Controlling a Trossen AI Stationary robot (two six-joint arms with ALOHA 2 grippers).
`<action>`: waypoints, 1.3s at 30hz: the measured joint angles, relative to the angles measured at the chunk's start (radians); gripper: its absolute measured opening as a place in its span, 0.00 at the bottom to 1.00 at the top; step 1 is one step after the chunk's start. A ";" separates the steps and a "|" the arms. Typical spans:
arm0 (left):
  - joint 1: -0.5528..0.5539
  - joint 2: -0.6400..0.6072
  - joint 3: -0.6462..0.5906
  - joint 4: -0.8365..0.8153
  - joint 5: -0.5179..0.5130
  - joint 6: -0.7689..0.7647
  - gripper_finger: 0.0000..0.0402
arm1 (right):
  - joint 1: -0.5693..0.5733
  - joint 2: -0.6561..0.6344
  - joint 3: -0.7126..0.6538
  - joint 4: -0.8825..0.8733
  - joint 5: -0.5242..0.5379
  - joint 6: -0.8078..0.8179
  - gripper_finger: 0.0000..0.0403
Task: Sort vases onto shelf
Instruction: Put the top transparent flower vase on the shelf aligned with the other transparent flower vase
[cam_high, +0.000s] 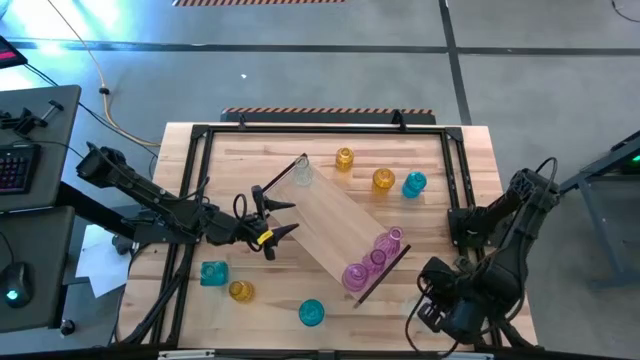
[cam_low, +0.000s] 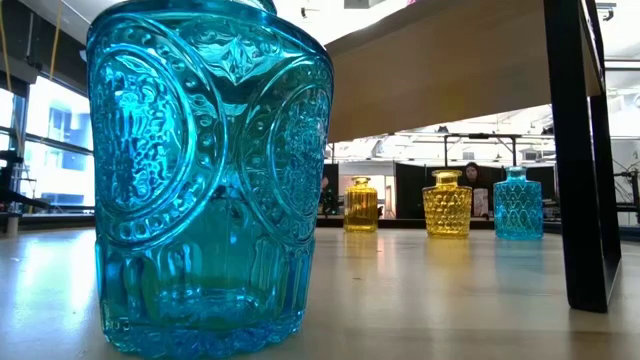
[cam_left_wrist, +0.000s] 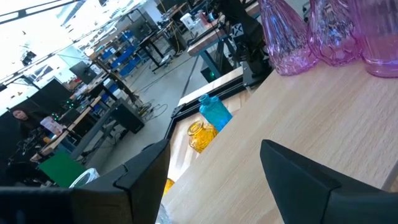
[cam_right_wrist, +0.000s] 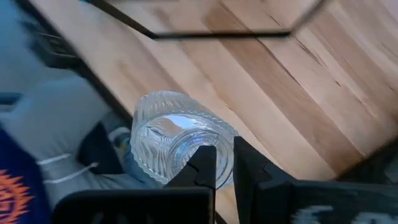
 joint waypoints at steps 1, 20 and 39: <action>0.000 0.000 0.000 0.000 0.000 0.000 0.60 | 0.000 0.000 0.014 0.007 0.023 -0.015 0.00; 0.000 0.000 0.000 0.000 0.000 -0.010 0.60 | -0.006 -0.001 0.176 0.188 0.375 -0.421 0.00; 0.000 0.000 -0.001 0.000 0.000 -0.016 0.60 | -0.285 -0.001 0.445 0.248 0.432 -1.189 0.00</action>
